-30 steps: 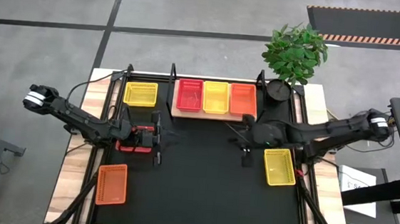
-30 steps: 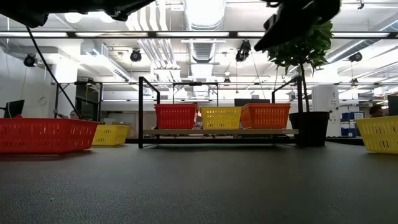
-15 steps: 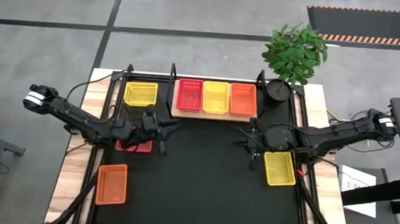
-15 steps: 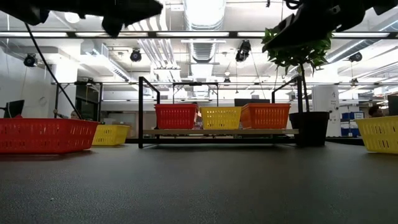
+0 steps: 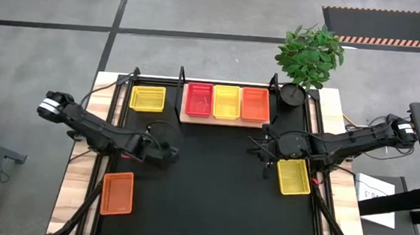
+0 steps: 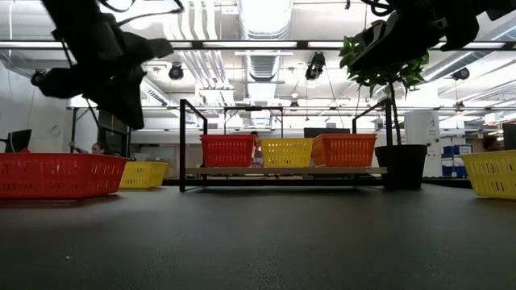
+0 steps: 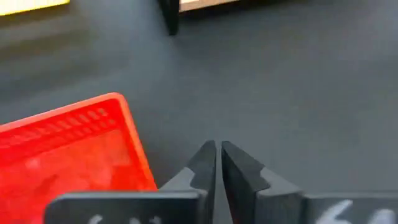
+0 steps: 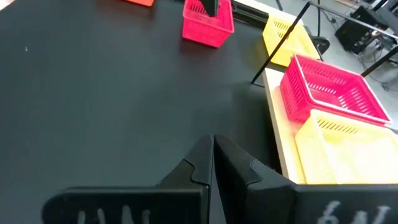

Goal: Stack baskets on shelf by color
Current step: Stack the red bin on top of the red bin on the shelf

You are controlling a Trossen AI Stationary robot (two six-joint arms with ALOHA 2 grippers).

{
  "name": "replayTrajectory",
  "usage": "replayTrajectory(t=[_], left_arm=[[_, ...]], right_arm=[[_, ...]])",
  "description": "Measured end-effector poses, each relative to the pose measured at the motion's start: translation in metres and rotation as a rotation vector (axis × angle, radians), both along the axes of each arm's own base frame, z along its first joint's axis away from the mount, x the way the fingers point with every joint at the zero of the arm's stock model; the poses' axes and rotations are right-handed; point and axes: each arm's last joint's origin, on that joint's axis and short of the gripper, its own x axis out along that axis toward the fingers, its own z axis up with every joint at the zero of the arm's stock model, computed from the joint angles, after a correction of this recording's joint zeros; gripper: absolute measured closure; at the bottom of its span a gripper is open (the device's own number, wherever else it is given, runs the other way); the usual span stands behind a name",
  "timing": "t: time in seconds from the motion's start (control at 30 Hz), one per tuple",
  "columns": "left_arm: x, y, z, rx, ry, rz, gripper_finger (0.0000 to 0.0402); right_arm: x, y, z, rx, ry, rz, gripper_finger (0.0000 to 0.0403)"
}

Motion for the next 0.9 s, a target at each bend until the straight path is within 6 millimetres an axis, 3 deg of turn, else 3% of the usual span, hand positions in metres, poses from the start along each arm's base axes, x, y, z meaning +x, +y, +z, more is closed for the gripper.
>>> replayTrajectory(t=[0.27,0.47,0.7,0.9], left_arm=[[0.010,-0.003,0.005,-0.122,0.324,0.116,0.0401],[0.010,-0.003,0.001,-0.144,0.345,0.118,0.0394],[0.008,-0.003,-0.004,-0.134,0.354,0.117,0.0314],[0.014,-0.001,-0.021,-0.123,0.377,0.134,0.0250]], right_arm=[[0.000,0.000,-0.001,-0.015,0.008,0.008,0.0394],[0.000,0.000,-0.003,-0.029,0.027,0.015,0.0394],[-0.001,0.000,-0.005,-0.033,0.048,0.015,0.0394],[-0.001,0.000,-0.005,-0.034,0.052,0.015,0.0394]])
